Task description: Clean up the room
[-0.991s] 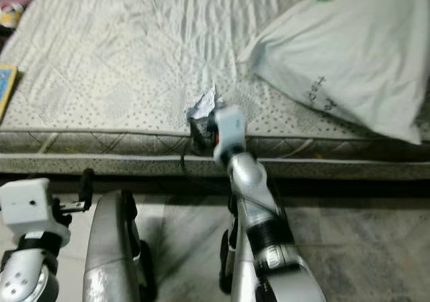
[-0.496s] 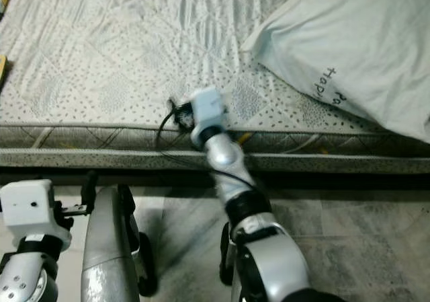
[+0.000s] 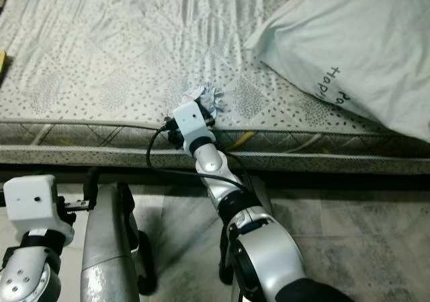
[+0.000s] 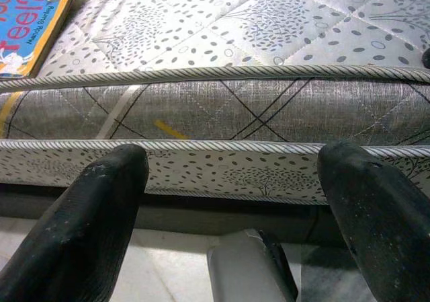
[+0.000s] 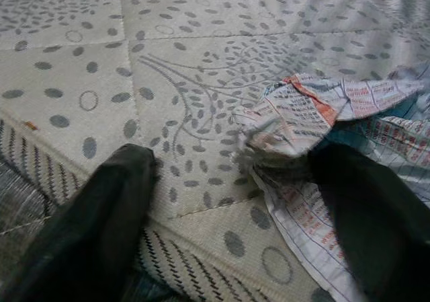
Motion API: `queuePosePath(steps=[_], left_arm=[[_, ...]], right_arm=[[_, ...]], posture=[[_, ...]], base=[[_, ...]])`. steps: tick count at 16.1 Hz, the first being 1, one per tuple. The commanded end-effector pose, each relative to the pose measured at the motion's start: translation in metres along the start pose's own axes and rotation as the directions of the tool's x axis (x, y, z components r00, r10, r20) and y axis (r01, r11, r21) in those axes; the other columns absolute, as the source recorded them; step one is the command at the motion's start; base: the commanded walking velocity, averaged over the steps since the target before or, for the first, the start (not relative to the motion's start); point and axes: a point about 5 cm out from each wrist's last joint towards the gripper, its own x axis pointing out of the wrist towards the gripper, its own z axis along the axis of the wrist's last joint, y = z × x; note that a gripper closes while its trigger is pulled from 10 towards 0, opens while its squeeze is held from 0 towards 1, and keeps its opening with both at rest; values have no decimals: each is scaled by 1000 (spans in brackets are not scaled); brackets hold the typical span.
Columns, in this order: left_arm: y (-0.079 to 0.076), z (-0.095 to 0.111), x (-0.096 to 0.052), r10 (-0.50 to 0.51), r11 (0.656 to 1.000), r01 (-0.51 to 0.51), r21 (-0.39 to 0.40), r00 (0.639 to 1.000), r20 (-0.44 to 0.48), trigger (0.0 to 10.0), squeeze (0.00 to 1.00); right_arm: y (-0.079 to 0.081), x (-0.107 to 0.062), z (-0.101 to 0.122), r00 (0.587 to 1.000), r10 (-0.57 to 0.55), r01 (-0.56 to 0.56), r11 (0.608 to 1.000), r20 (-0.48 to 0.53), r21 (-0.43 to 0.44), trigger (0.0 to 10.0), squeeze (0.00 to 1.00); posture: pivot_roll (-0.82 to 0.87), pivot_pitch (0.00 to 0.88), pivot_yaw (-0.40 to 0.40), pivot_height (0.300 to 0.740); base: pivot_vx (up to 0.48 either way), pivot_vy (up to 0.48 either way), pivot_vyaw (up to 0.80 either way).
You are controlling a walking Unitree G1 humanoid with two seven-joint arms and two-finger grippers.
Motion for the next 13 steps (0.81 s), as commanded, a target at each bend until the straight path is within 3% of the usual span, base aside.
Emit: queuePosePath(steps=[1,4,10,13], left_arm=[[4,-6,-1,26,1000,-26,16,999,-33,10000,0],[3,-7,4,30,999,-30,16,999,-26,10000,0],[1,-8,10,36,999,-35,15,999,-20,10000,0],[2,-8,11,43,999,-43,15,999,-16,10000,0]], right_arm=[[10,-5,-16,996,23,-22,1000,-81,14,0,0],[0,-9,-29,988,-15,26,998,-155,65,0,0],[-8,-11,-38,970,-60,91,988,-237,122,0,0],[-15,-11,-40,957,-99,155,969,-271,193,0,0]], posture=[[259,320,-24,492],[252,302,-30,492],[249,287,-35,492],[251,284,-38,492]], base=[[0,0,0],[0,0,0],[0,0,0],[0,0,0]])
